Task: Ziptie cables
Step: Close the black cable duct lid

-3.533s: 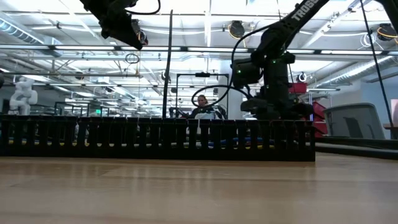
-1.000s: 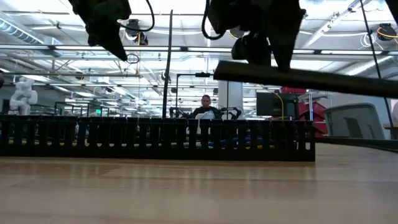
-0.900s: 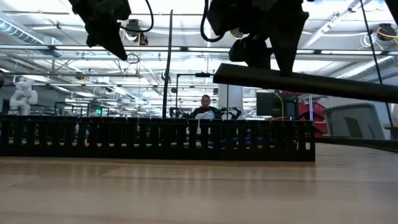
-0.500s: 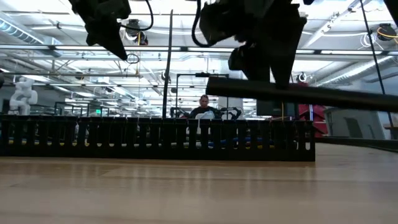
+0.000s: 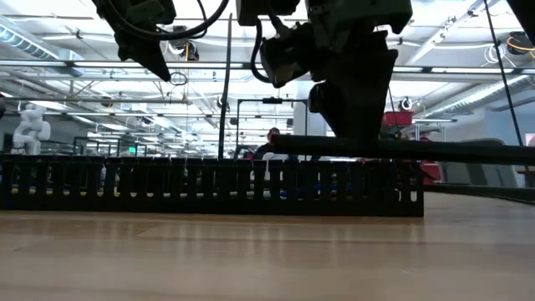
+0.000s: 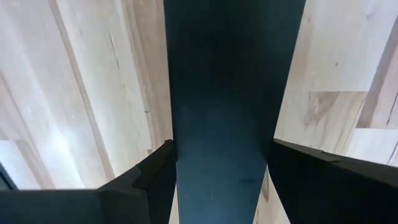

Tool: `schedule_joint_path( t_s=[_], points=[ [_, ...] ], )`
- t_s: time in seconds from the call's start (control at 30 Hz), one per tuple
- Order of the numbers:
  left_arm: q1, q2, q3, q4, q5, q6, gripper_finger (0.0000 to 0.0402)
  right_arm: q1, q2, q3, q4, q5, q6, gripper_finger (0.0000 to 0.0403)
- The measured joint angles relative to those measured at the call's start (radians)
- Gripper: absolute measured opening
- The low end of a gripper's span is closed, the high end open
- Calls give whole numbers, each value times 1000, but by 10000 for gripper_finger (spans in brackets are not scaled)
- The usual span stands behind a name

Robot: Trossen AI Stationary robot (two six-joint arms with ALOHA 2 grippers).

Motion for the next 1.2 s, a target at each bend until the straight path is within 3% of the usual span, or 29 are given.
schedule_joint_path(
  t_s=[0.27, 0.43, 0.67, 0.9, 1.2],
  points=[
    [0, 0, 0, 0, 1, -6, 0, 2, 0, 0, 14, -5, -26, 197],
    [0, 0, 0, 0, 1, -9, 0, 8, 0, 0, 14, 66, -82, 197],
    [0, 0, 0, 0, 5, -36, 0, 17, 0, 0, 18, 29, -53, 197],
    [0, 0, 0, 7, 6, -59, 0, 33, 9, 0, 25, 92, -93, 197],
    [0, 0, 0, 8, 15, -82, 0, 34, 30, 1, 28, 84, -96, 197]
  ],
)
